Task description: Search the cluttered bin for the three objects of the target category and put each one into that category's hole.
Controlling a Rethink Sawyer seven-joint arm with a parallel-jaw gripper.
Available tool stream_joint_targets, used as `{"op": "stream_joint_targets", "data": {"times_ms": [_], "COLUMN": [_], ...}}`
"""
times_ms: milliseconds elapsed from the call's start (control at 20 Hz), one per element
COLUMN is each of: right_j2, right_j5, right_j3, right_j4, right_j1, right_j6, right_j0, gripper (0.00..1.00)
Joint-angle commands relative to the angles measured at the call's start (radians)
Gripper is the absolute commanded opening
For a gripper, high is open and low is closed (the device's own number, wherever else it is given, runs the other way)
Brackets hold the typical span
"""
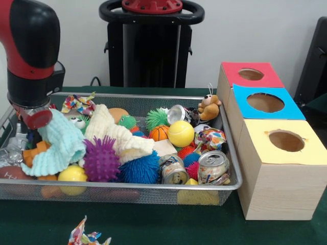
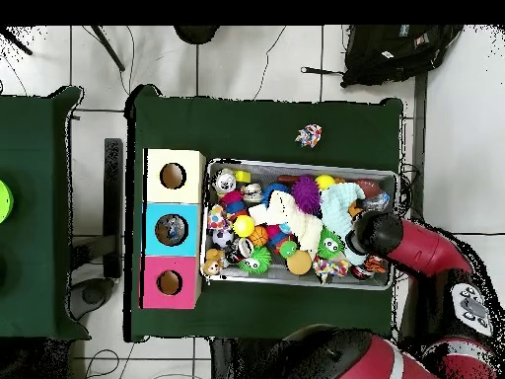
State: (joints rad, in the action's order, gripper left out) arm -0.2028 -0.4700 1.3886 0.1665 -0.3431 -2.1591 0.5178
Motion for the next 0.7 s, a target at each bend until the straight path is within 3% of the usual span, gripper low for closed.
{"op": "stream_joint_targets", "data": {"times_ms": [50,400,700], "right_j2": [0.12,0.074,0.077], "right_j5": [0.106,0.003,-0.077], "right_j3": [-0.027,-0.004,-0.035], "right_j4": [-0.032,-0.017,-0.022], "right_j1": [0.153,0.034,-0.014], "right_j6": [-0.097,-0.068,-0.033], "right_j0": [0.033,0.01,0.007], "gripper": [1.0,1.0,1.0]}}
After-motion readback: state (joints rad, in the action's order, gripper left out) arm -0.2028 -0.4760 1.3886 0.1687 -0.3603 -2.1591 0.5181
